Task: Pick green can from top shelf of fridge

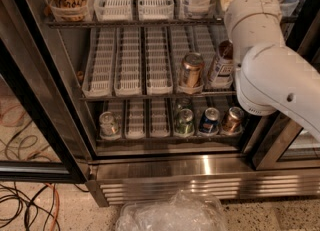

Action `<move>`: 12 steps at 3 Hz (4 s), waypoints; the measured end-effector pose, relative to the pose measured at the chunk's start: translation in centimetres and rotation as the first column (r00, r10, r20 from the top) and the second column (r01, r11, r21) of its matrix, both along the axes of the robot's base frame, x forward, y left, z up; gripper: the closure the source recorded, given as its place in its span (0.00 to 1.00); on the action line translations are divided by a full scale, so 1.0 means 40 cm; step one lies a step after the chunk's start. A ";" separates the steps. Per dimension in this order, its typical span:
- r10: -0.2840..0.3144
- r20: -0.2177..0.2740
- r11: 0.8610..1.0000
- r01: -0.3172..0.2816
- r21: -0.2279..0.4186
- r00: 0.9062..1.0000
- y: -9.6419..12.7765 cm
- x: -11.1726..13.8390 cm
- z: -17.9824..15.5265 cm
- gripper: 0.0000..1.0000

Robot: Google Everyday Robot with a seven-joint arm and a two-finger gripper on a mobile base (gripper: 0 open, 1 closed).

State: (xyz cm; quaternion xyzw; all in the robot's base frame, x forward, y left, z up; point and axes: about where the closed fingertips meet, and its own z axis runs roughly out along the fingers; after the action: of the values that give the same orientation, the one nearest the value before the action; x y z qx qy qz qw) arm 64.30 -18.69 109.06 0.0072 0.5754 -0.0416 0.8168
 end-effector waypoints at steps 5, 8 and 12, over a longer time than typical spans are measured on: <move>-0.041 0.138 0.999 0.041 -0.002 0.990 -0.008 -0.101 0.049 1.00; -0.021 0.118 0.999 0.024 -0.022 0.993 0.006 -0.176 0.039 1.00; 0.123 -0.023 0.990 -0.125 -0.067 0.992 0.085 -0.276 -0.066 1.00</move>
Offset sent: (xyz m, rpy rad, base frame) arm -0.0242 0.0016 -0.0032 -0.0013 -0.0792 -0.0156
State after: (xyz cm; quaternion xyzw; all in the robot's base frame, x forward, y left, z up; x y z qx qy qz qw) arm 53.25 -15.29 106.41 -0.0568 0.5805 -0.0103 0.8122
